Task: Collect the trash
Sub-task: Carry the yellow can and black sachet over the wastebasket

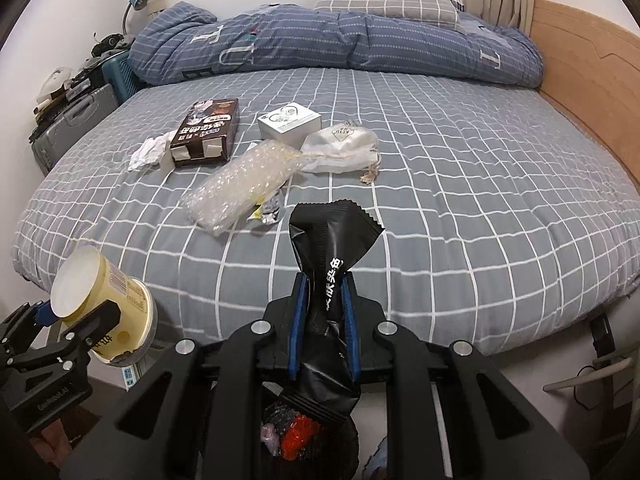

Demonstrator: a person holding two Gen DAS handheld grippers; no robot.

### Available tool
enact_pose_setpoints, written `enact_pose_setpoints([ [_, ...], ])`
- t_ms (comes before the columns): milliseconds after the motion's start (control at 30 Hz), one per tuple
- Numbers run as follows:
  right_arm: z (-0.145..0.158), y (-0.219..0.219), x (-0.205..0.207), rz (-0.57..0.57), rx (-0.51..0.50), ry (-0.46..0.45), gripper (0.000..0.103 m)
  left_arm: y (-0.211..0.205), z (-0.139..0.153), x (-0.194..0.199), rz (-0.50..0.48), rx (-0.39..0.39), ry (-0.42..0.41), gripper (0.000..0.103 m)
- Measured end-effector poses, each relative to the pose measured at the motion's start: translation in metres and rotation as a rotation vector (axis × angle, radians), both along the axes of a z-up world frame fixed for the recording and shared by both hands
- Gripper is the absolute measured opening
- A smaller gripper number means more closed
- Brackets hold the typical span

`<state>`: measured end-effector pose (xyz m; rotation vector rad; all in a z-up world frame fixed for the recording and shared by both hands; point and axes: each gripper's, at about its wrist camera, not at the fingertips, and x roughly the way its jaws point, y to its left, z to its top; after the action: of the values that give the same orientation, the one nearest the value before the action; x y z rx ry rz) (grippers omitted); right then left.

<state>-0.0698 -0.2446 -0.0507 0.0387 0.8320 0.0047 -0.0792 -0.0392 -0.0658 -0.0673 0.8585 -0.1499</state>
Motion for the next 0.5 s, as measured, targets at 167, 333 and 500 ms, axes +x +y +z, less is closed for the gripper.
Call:
enact_pose_setpoints([
  [167, -0.005, 0.000, -0.010, -0.001, 0.008, 0.016, 0.017, 0.000, -0.007, -0.010, 0.001, 0.003, 0.020, 0.072],
  [333, -0.007, 0.004, -0.022, 0.007, 0.008, 0.019, 0.017, -0.002, -0.014, -0.019, 0.000, 0.007, 0.032, 0.072],
  [500, -0.011, 0.007, -0.032, 0.013, 0.009, 0.030, 0.017, 0.002, -0.023, -0.025, 0.015, 0.012, 0.053, 0.072],
])
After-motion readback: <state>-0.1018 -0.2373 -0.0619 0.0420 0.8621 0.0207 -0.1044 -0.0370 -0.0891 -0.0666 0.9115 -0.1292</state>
